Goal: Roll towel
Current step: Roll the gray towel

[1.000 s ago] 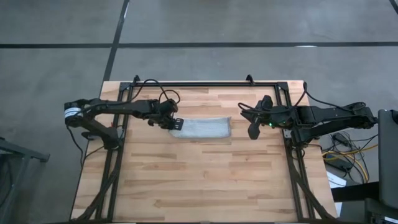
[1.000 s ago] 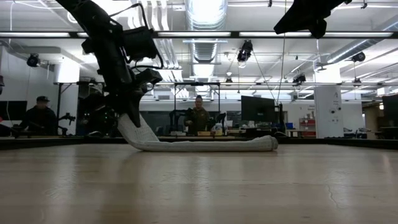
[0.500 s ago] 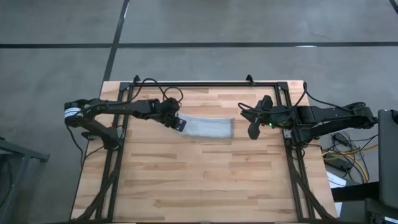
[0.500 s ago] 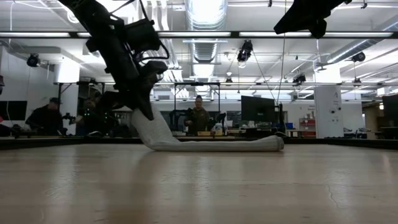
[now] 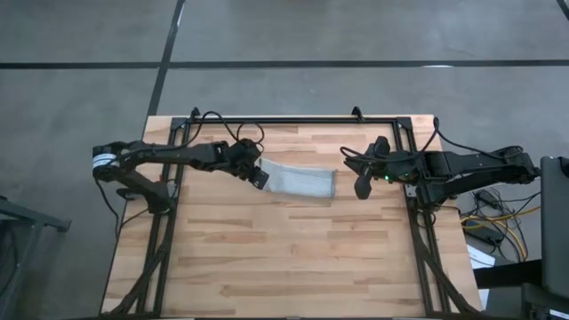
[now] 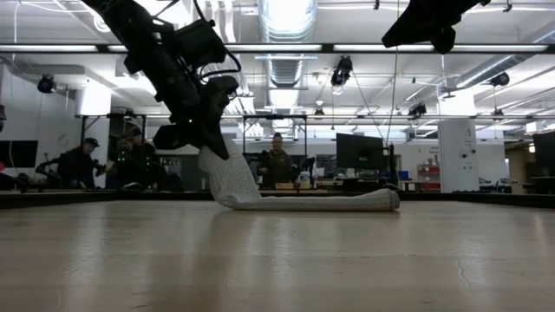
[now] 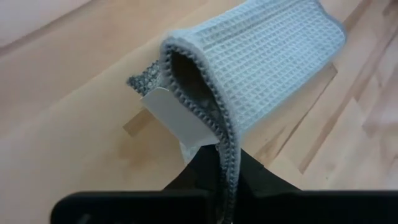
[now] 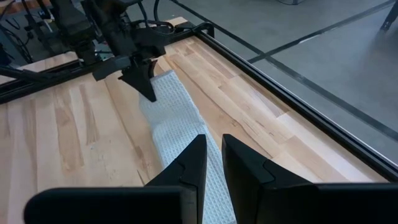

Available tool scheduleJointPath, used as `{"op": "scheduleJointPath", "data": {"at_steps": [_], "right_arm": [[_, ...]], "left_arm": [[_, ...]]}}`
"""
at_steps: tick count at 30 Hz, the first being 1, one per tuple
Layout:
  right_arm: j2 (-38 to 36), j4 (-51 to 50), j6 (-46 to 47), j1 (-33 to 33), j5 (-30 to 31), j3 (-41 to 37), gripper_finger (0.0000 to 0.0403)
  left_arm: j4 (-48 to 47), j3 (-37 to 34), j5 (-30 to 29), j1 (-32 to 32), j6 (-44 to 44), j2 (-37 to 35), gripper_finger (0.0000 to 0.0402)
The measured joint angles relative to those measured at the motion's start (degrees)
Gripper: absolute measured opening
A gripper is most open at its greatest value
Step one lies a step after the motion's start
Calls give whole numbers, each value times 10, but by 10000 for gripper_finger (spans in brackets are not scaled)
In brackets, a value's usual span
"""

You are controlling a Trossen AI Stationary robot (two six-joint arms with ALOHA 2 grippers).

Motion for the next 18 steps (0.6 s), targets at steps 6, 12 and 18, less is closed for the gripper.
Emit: {"op": "scheduleJointPath", "data": {"at_steps": [6,12,18], "right_arm": [[0,0,0,0,0,0,50],[0,0,0,0,0,0,50],[0,0,0,0,0,0,50]], "left_arm": [[0,0,-2,-1,0,0,10],[6,0,-2,-3,-3,0,10],[11,0,-1,-3,-15,0,10]]}}
